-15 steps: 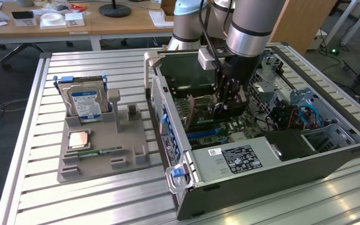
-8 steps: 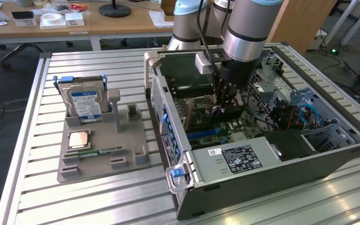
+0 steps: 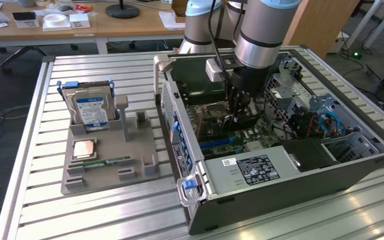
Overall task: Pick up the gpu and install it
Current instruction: 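Insert the gpu into the slot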
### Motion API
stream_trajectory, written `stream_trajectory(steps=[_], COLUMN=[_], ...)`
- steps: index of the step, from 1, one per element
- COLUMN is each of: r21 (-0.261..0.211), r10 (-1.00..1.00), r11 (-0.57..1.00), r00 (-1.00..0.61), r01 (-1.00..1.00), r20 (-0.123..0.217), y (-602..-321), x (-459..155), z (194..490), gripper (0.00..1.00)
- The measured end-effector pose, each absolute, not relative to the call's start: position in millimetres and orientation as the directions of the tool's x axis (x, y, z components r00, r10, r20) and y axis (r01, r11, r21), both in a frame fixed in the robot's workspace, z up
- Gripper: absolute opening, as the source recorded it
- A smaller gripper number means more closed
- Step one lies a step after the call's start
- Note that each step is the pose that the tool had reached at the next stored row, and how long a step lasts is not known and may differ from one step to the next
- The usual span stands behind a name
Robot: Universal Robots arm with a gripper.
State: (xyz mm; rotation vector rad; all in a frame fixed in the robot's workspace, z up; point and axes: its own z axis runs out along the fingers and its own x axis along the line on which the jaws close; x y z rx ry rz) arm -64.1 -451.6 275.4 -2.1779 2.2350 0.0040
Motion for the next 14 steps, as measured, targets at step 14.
stream_trajectory(steps=[14], r21=[-0.013], r10=[-1.000], r11=[0.026], r00=[-0.026], r01=[-1.000], r20=[-0.017], y=[-453.3], x=[-72.8], z=[266.5], gripper=[0.26])
